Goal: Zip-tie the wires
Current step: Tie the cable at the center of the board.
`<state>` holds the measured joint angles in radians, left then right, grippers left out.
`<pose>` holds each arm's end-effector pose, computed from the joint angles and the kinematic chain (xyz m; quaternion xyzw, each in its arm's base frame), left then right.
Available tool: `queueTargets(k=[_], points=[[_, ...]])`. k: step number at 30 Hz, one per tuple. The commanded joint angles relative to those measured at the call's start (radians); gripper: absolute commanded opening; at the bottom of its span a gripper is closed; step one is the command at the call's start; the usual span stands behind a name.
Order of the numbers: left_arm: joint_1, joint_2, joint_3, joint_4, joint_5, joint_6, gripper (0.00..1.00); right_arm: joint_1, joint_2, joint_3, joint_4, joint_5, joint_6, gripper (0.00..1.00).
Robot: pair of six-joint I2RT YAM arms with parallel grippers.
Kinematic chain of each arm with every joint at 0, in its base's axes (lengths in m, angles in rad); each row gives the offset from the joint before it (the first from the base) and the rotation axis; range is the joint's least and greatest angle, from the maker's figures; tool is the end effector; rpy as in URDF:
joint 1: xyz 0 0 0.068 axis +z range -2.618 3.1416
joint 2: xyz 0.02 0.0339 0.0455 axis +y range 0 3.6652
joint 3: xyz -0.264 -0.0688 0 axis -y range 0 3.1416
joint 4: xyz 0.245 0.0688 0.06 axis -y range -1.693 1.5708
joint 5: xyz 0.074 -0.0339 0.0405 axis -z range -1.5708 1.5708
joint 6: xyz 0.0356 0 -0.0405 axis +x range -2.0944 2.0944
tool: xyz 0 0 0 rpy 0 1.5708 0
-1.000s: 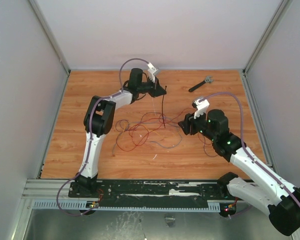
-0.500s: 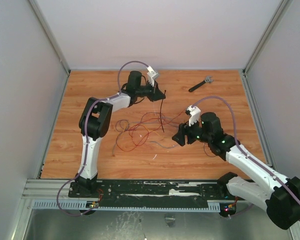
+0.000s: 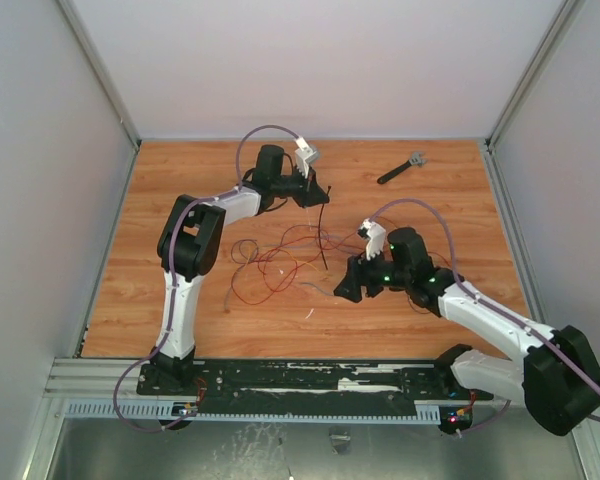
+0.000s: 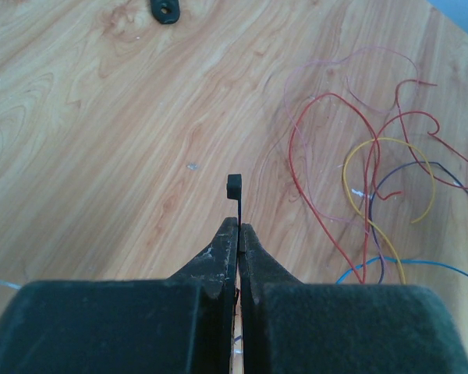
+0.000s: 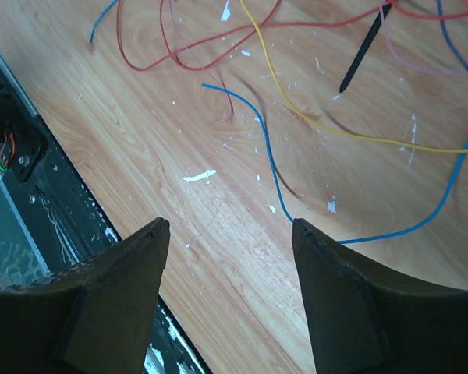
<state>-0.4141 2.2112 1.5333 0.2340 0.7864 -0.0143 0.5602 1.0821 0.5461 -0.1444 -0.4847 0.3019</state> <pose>0.4437 -0.2225 0.1757 0.3556 0.7247 -0.4214 0.4132 0.1770 0.1306 0.2067 -0.2153 0.8555 0.3715 0.2893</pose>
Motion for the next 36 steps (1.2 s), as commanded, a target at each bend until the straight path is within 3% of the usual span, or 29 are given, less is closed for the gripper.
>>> queueTargets(k=[1,18,26,36], points=[[-0.005,-0.037,0.034,-0.024,0.010,0.033,0.00,0.015,0.050,-0.019,0.065,0.001,0.043,0.67],[-0.003,-0.037,0.038,-0.030,0.014,0.040,0.00,0.027,0.212,-0.017,0.127,0.141,0.080,0.75],[-0.003,-0.034,0.037,-0.059,0.017,0.061,0.00,0.025,0.210,0.007,-0.009,0.296,0.064,0.81],[0.000,-0.039,0.038,-0.089,0.028,0.083,0.00,-0.047,0.209,0.009,-0.097,0.370,0.025,0.86]])
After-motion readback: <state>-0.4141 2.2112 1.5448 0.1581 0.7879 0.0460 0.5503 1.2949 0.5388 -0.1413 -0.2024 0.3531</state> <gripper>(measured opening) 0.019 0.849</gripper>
